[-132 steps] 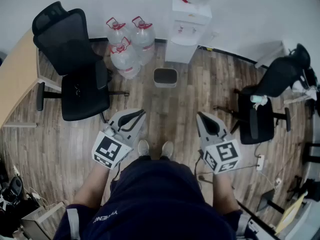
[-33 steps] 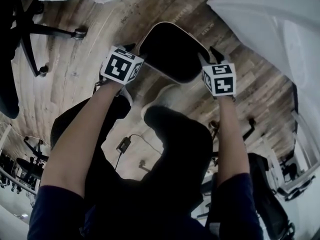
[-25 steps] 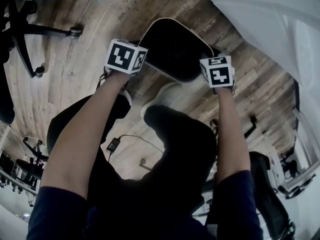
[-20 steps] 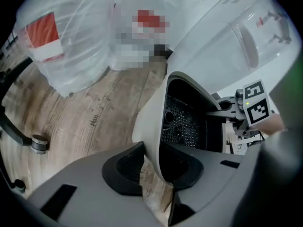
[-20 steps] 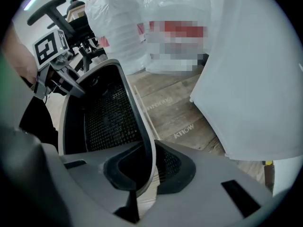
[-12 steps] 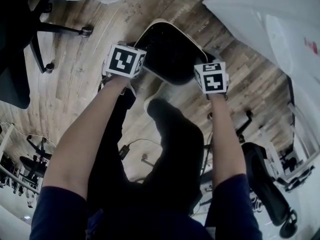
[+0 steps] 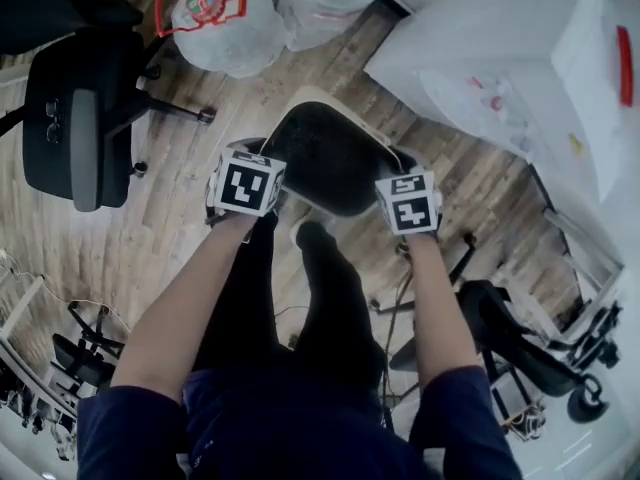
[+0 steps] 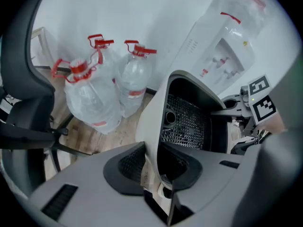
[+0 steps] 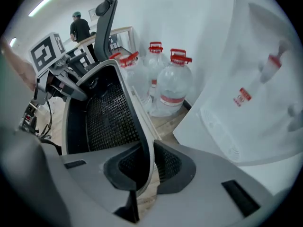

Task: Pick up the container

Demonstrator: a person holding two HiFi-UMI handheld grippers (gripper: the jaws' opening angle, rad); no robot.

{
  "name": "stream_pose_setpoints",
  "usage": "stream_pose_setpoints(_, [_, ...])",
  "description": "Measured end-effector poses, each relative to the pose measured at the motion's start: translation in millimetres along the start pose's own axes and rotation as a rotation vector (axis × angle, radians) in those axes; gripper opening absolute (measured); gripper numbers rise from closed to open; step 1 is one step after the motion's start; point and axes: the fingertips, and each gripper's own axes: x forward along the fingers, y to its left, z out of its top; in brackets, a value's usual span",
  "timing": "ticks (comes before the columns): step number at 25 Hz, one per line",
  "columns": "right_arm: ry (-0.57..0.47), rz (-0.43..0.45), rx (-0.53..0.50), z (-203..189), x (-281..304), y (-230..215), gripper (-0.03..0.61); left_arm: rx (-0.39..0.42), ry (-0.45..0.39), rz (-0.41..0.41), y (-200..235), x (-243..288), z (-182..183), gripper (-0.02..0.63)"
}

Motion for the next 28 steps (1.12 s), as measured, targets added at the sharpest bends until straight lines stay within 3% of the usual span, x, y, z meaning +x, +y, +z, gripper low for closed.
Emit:
stream_pose_setpoints(6, [-0.037,-0.008,0.031,35.0,-116.4,16.5,0.054,-0.028,-0.030,0.013,-24.8,-118.6,18.1,0.101])
stream_pose_setpoints(13, [-0.111,-0.059,0.016,66.0,-226.1,29.5,0.054,-0.037,-0.140,0.018,-52.3,-223.5,36.8,0.098])
stream_pose_setpoints(19, [-0.141,-0.078,0.045,61.4,-285.6,44.6,0.054,-0.050,-0.215,0.000,-75.1,-277.6,35.7,0.094])
stream_pose_setpoints(28, [-0.173,-0.108,0.067,54.7,-332.9,57.7,0.054,-0.049,-0.261,-0.028,-94.8,-324.7,32.9,0.095])
